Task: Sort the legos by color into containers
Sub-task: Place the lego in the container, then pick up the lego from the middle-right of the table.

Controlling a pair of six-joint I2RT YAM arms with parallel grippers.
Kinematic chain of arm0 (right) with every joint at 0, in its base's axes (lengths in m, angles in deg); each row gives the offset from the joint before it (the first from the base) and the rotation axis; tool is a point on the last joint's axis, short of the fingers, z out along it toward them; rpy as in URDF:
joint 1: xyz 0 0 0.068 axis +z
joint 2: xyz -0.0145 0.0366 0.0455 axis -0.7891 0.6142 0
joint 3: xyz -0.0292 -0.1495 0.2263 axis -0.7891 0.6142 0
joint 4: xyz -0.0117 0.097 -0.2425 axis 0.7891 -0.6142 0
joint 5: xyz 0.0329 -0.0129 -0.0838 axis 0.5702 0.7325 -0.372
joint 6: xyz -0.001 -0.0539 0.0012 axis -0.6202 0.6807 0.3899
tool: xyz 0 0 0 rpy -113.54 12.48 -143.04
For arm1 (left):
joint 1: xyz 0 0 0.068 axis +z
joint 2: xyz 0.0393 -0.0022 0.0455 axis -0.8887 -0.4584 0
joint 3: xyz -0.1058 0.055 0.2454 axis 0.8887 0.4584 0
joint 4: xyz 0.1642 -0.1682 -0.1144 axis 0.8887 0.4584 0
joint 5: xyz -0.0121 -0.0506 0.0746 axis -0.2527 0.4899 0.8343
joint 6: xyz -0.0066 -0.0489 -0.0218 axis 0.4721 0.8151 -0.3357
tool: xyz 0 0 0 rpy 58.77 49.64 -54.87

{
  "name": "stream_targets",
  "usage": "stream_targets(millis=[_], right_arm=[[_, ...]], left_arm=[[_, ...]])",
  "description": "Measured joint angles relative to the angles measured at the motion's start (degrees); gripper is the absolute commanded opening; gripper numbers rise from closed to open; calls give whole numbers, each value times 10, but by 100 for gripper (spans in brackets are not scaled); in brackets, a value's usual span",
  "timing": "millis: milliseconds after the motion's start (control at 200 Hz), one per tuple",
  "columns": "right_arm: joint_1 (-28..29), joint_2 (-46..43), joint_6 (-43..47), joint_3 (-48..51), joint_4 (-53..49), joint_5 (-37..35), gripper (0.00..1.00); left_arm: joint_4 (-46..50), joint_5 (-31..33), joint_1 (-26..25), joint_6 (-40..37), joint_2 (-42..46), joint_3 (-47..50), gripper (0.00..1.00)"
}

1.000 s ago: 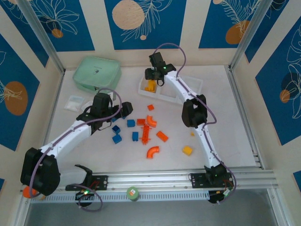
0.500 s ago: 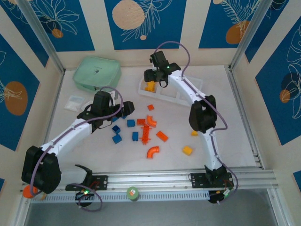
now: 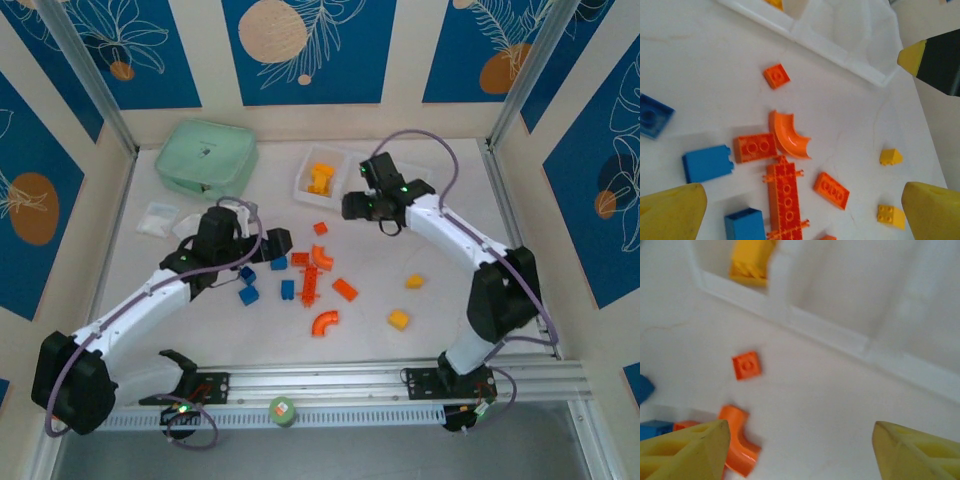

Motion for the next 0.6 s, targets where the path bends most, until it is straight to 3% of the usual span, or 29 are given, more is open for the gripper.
stream_targets(millis=[285,600], right_arm=[[-131,-169,-51,201,-7,45,81],[-211,-173,-64,276,4,96,85]], left_arm=[[-40,31,-79,42,4,42,99],[-96,71,-147,77,-23,43,99]])
